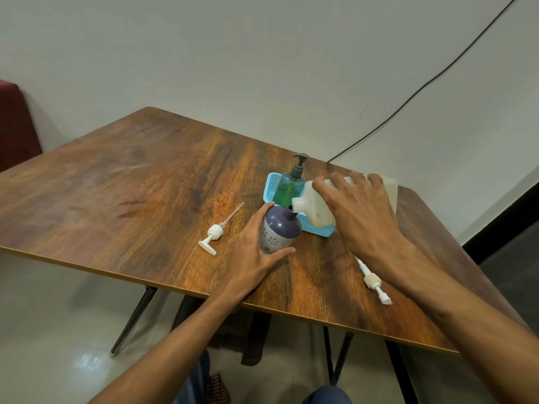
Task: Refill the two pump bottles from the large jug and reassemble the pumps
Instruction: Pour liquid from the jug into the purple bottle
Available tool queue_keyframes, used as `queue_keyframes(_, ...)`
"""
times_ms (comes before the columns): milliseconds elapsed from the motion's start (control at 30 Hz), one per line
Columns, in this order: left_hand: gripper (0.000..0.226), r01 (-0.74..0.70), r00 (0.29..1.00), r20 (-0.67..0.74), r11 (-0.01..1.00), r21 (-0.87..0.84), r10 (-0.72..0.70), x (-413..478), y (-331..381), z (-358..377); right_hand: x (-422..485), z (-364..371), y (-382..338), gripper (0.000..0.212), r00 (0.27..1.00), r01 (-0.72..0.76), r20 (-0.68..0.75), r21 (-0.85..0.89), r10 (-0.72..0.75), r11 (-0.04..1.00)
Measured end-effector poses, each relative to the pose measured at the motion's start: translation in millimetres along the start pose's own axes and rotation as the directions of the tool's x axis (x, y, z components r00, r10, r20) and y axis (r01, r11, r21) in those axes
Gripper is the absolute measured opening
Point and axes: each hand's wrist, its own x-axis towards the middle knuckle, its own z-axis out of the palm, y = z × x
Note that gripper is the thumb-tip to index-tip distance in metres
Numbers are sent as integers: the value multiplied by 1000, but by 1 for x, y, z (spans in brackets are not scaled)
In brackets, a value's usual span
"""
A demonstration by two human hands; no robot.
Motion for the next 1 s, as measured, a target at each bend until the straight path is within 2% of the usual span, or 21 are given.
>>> queue_keyframes(1000, 98, 0, 1000, 1, 1000, 19, -1, 0, -1, 1, 3, -4, 3, 77, 998, 52, -10, -123, -54, 991)
